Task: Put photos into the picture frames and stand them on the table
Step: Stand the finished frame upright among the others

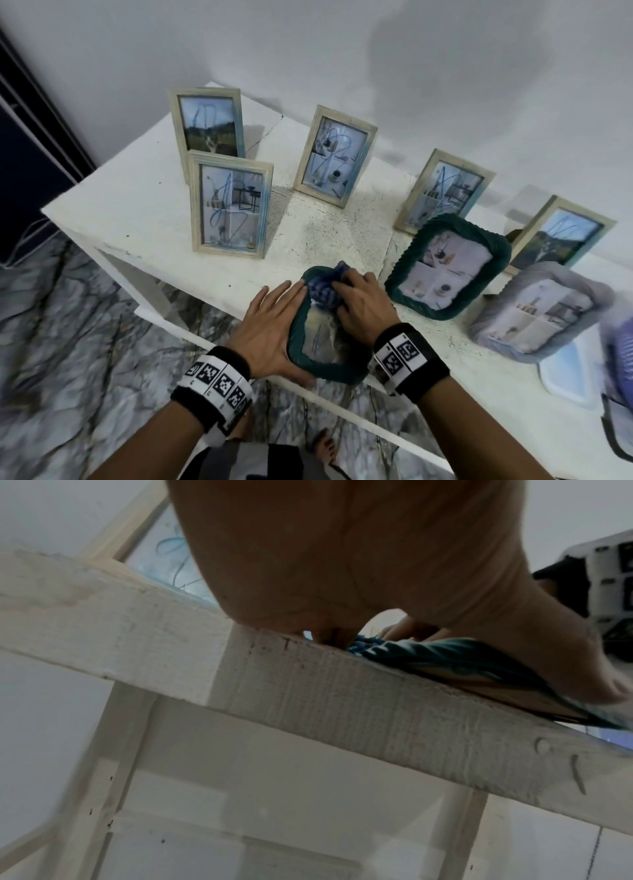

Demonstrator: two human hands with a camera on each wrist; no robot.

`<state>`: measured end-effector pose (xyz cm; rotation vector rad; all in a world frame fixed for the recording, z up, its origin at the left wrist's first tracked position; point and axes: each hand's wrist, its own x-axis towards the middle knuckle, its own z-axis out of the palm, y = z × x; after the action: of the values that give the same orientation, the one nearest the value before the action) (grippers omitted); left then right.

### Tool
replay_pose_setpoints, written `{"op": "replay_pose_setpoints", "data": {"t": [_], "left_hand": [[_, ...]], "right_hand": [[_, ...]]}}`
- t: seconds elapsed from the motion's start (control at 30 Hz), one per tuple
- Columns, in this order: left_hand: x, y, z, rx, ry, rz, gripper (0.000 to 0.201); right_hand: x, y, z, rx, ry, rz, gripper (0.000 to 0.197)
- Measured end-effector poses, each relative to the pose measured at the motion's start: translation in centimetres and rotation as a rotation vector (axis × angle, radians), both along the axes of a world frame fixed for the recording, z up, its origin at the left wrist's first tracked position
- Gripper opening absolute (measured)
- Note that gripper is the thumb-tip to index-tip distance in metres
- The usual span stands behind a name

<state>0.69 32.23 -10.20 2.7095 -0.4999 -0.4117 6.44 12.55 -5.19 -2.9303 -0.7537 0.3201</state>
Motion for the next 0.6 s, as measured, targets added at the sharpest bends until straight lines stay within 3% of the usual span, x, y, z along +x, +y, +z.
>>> {"op": "replay_pose_setpoints", "data": {"t": [0.2,0.4,0.6], "left_hand": [[0.0,-0.2,-0.1,0.013,-0.001,0.018,0.151],[0.0,-0.1,-0.3,-0.025,-0.017,0.019,0.15],[-0.1,-0.2,-0.3,-0.014,-0.008,0.024,0.151]], "right_hand": [[-2.7,-0.7,-0.1,0.058,0.133,0.22,0.045],[0.4,0.2,-0.2,-0.03,-0.009,0.037,0.041],[-1.7,-0.7,0.5,0.03,0.136,0.235,0.046]]}}
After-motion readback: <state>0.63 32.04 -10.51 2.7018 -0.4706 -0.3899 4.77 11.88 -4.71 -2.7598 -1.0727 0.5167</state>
